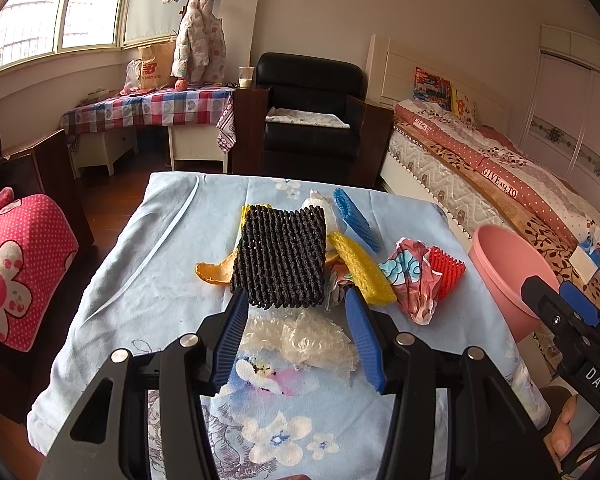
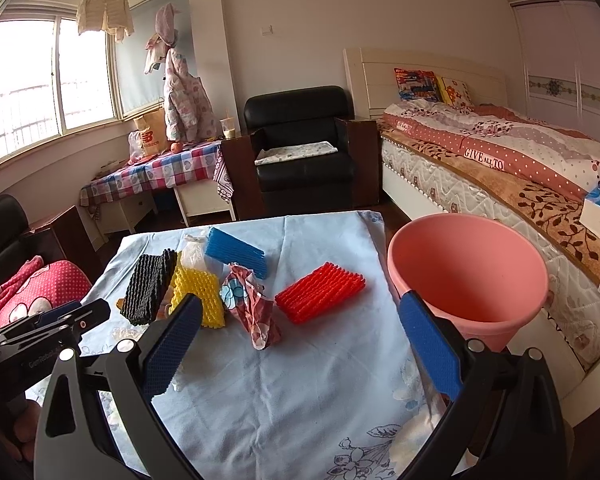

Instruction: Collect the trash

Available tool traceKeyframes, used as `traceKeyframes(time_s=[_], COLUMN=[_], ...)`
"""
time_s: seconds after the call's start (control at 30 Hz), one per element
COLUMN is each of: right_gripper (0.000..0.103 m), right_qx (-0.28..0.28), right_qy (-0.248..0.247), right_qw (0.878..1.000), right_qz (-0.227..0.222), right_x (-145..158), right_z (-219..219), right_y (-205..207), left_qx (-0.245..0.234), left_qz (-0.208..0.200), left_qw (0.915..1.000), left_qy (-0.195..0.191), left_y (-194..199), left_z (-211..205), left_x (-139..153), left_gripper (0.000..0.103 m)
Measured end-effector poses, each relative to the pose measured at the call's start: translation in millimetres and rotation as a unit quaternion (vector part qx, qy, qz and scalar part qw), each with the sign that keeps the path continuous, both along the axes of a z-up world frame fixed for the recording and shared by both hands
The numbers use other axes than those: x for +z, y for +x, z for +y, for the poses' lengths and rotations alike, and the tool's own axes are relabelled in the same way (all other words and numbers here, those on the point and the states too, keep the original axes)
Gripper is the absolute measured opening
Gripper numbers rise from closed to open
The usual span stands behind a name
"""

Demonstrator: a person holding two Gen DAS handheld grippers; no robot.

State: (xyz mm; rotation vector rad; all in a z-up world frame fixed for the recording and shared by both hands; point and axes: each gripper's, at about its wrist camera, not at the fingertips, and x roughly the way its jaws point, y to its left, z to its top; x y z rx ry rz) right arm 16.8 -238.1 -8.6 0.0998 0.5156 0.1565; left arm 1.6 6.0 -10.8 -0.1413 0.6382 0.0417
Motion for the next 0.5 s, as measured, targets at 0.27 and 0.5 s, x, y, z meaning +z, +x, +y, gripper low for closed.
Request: traceKeyframes(time_s=[0.27, 0.5], right_gripper=[0.099, 0.099], right_qx=[-0.006, -0.009], right_qy=[0.004, 0.006], right_qw=[1.0, 1.0], right_qz=[0.002, 0.004], right_x=[0.0, -0.9], right_z=[-2.3, -3.9], right_y=[0.9, 1.9], left_qx=[0.002, 0.004], left_qz=[0.003, 0.007], left_qw=[1.0, 1.0], left_qy=[-0.003, -0.005], left_y=[4.3, 3.2], left_z=[2.4, 2.1], left_x=[-17.6, -14.3], left_gripper=[0.05, 0.05])
